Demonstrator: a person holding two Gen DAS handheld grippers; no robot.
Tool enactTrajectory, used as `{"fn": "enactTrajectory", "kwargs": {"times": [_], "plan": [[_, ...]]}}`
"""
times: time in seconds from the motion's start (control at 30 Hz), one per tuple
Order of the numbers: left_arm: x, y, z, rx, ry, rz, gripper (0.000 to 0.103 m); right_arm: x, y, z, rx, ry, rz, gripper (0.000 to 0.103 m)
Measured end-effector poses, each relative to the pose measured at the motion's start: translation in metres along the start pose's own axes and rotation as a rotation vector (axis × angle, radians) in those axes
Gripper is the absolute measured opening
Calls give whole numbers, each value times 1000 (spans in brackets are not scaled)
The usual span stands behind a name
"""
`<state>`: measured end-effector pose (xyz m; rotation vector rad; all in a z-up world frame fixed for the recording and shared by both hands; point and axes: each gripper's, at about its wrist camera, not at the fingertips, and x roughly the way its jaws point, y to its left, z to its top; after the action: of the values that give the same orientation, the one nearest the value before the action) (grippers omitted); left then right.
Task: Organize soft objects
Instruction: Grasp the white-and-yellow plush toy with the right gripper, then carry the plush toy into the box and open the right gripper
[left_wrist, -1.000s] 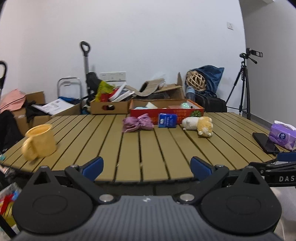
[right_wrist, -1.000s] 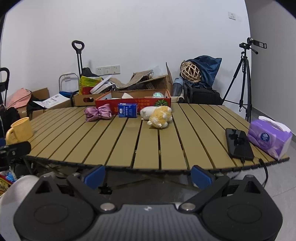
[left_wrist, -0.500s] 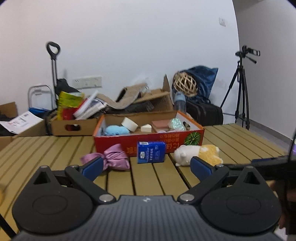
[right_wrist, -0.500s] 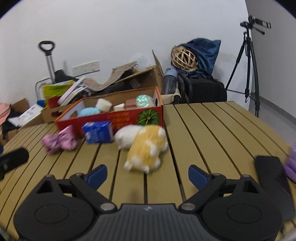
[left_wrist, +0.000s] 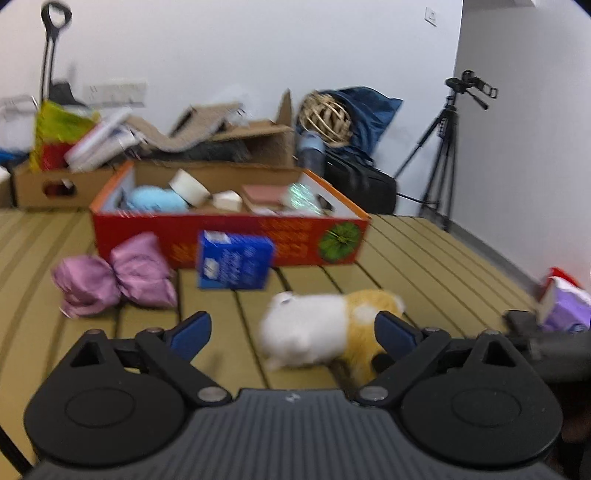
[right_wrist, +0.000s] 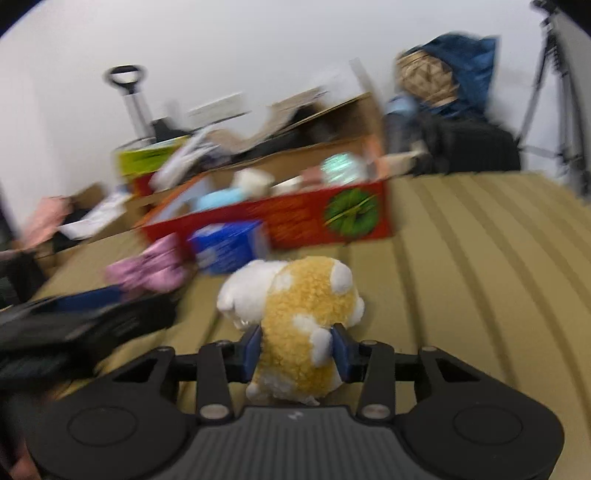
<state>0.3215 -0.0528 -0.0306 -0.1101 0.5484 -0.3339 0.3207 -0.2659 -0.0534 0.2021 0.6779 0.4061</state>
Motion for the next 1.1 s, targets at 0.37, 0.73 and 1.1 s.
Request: {"fn": "enactTrajectory", "kwargs": {"times": [0.37,0.73,1.1], "plan": [[33,29,-21,-284,103,-130,59,-16,-2,-14,89,-8,16,42],[-1,28,32,-281,-35,-134,55,-40,20,26,12,-86,59,38],[118,100,185,-164,-14,-64,55,88,1,194,36,-96,127,38]]}}
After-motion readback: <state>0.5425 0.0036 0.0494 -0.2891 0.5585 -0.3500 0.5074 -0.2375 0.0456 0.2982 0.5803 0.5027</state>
